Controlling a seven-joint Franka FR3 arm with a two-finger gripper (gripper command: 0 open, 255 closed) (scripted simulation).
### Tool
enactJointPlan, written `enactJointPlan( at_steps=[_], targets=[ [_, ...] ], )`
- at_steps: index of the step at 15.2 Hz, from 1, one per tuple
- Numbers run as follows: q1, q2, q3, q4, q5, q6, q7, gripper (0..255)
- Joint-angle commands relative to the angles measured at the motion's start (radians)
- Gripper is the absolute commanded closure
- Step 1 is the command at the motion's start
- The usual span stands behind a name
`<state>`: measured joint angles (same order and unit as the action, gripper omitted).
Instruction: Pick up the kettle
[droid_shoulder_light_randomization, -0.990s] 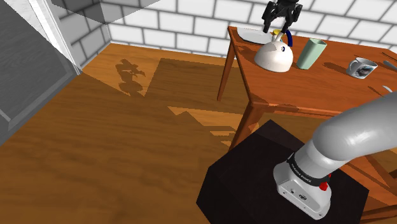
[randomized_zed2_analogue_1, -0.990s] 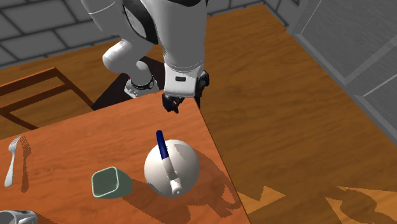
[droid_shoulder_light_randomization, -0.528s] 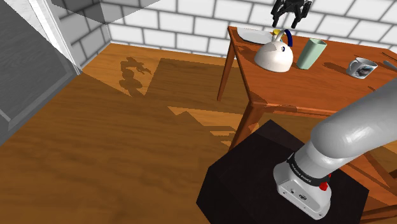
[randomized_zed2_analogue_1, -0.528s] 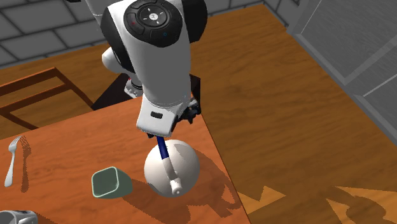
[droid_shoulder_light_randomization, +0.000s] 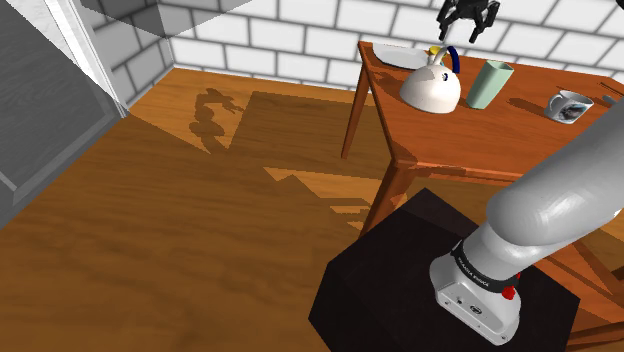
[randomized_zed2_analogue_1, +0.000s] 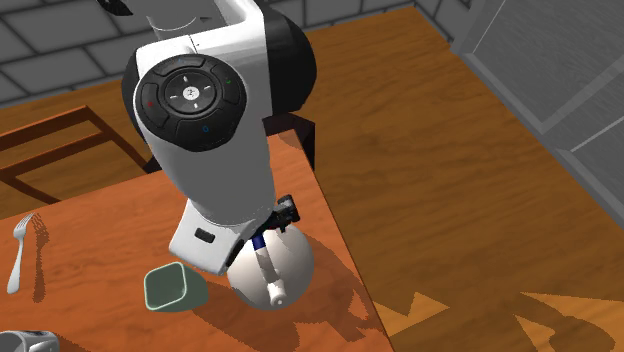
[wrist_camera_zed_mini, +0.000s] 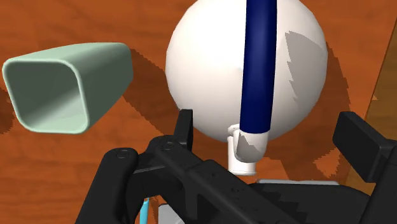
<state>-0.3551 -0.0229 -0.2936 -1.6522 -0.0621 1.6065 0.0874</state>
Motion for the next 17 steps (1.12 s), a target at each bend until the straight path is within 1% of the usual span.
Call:
enactJointPlan(
  at_steps=[1,4,6,7,16,17],
  targets=[
    [-0.001,-0.003,-0.001,-0.029,-0.002,0.026,0.002,0],
    [-0.001,-0.009,-0.001,-0.076,-0.003,0.067,0.006,0],
    [-0.001,-0.010,-0.001,-0.085,-0.004,0.075,0.006,0],
    [-0.002,-0.010,-0.001,-0.085,-0.004,0.076,0.005,255],
    [-0.001,-0.010,-0.001,-0.084,-0.004,0.075,0.006,255],
    [-0.001,-0.008,-0.001,-0.069,-0.003,0.062,0.005,255]
  ],
)
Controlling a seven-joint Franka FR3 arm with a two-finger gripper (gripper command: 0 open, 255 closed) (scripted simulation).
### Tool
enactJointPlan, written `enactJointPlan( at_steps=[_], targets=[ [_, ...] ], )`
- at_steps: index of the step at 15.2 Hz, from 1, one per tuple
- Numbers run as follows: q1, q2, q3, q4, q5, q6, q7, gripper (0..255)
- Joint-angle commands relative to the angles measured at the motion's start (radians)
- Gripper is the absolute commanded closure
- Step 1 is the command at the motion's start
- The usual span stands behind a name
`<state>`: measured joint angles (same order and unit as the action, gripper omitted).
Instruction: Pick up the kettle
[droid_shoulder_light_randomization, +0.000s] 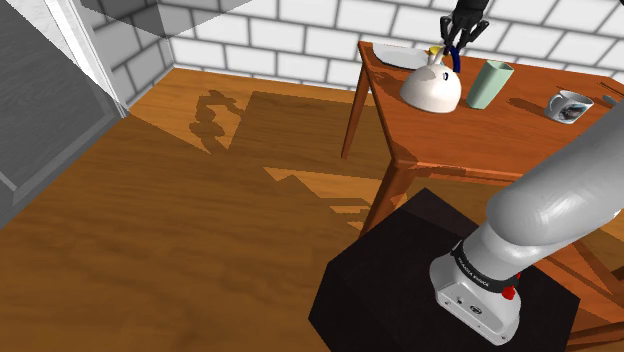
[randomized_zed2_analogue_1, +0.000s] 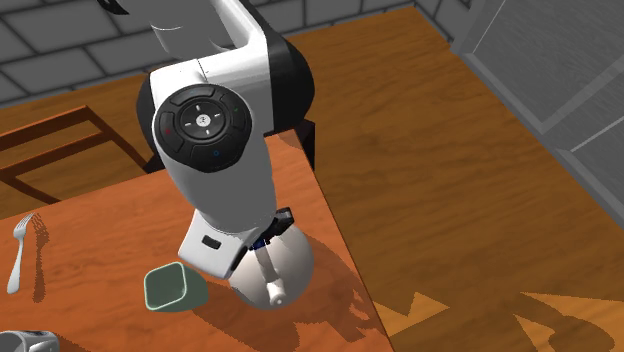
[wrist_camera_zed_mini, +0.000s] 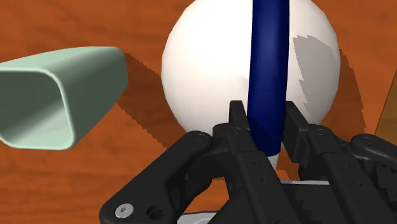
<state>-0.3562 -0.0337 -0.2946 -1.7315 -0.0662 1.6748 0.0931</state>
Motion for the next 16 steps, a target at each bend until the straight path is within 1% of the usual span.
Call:
enactJointPlan(
  at_steps=[1,14,16],
  targets=[
    [0.000,0.004,0.000,0.025,0.001,-0.020,-0.001,255],
    [-0.004,0.052,-0.004,0.259,0.015,-0.208,-0.021,255],
    [-0.004,0.053,-0.004,0.262,0.016,-0.210,-0.021,255]
  ],
)
